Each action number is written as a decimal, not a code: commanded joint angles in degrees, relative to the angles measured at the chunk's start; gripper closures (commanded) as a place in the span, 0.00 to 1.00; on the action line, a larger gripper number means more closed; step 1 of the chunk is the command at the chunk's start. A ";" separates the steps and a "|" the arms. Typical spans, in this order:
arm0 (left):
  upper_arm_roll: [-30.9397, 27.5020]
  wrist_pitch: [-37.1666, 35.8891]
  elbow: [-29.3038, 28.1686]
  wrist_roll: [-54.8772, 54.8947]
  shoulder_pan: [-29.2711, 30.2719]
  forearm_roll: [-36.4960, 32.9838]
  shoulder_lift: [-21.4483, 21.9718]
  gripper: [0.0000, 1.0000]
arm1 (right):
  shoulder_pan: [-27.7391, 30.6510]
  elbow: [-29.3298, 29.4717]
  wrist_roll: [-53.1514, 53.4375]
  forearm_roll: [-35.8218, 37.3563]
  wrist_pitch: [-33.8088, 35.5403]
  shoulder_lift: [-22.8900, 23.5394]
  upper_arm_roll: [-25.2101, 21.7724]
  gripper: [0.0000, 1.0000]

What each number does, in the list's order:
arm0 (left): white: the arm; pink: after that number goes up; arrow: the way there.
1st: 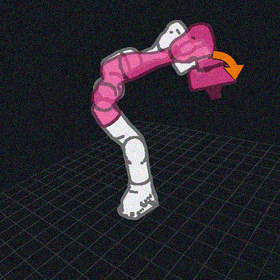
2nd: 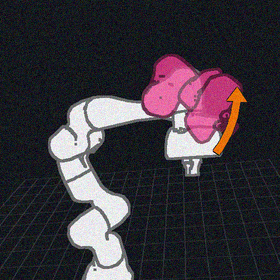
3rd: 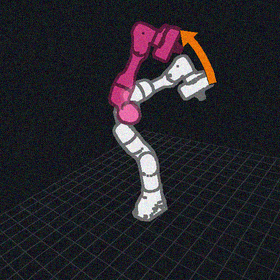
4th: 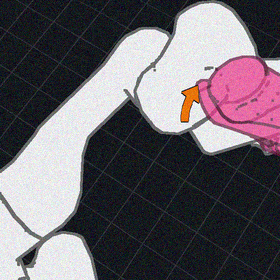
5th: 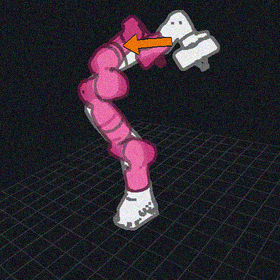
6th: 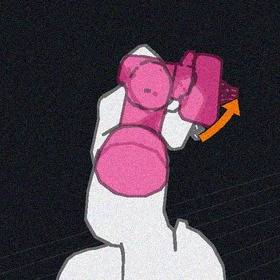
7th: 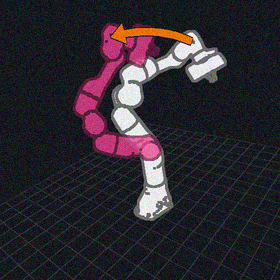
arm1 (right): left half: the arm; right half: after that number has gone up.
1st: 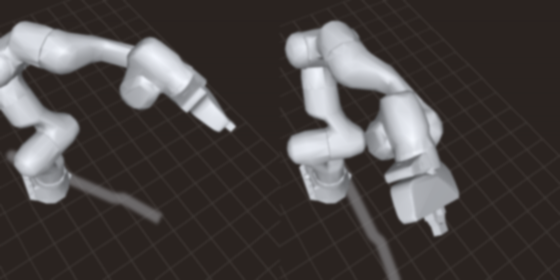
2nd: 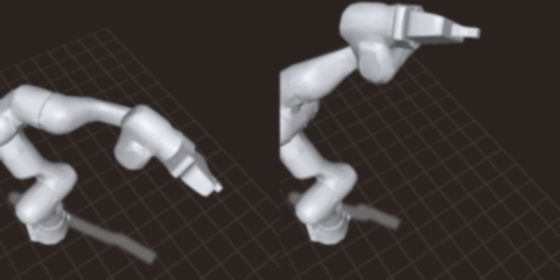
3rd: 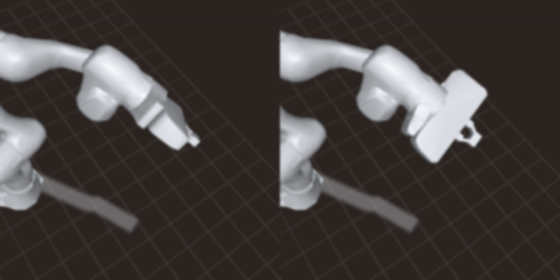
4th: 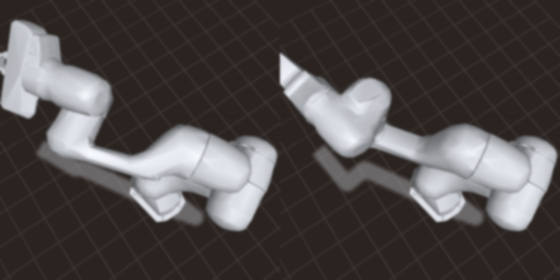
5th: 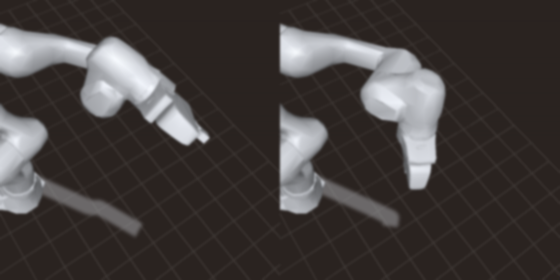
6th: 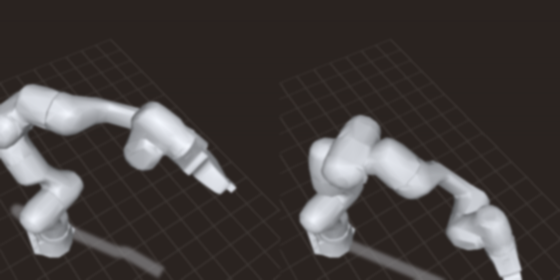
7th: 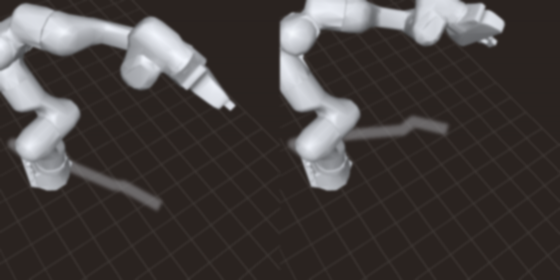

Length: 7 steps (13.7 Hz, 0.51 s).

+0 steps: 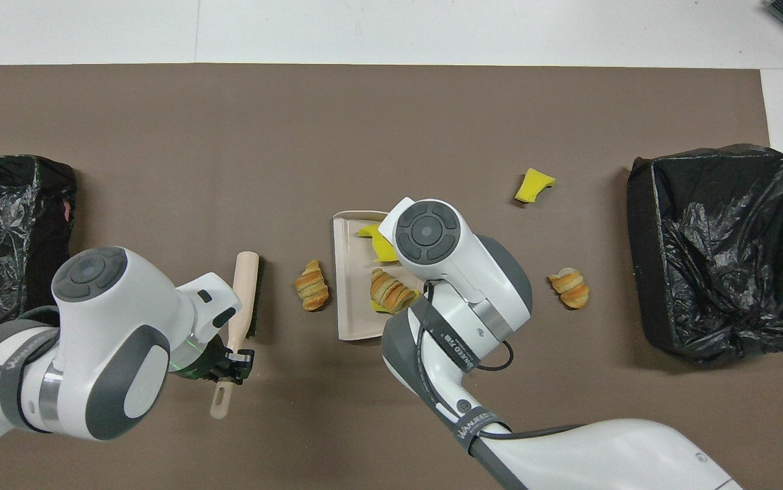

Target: Sweep and dump trash in bin

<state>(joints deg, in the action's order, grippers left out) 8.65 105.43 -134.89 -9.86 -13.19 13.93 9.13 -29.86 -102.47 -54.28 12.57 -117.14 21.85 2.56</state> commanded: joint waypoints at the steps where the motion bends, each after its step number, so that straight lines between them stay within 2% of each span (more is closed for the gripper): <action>1: -0.65 1.44 -4.51 -0.51 -5.34 0.39 4.49 1.00 | -1.16 0.07 -1.27 3.33 4.18 -1.19 0.34 1.00; 5: -0.65 7.05 -4.51 0.80 -11.49 3.83 3.00 1.00 | -1.43 0.34 -1.18 4.57 5.96 -1.28 0.34 1.00; 7: -0.65 7.59 -4.33 3.43 -12.30 6.36 2.64 1.00 | -1.35 0.34 -1.18 4.48 5.96 -1.28 0.34 1.00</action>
<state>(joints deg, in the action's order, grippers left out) 8.89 110.94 -138.04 -9.13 -23.87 17.73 11.43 -31.58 -101.84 -54.28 15.80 -112.48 21.29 2.62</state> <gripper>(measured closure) 0.731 0.678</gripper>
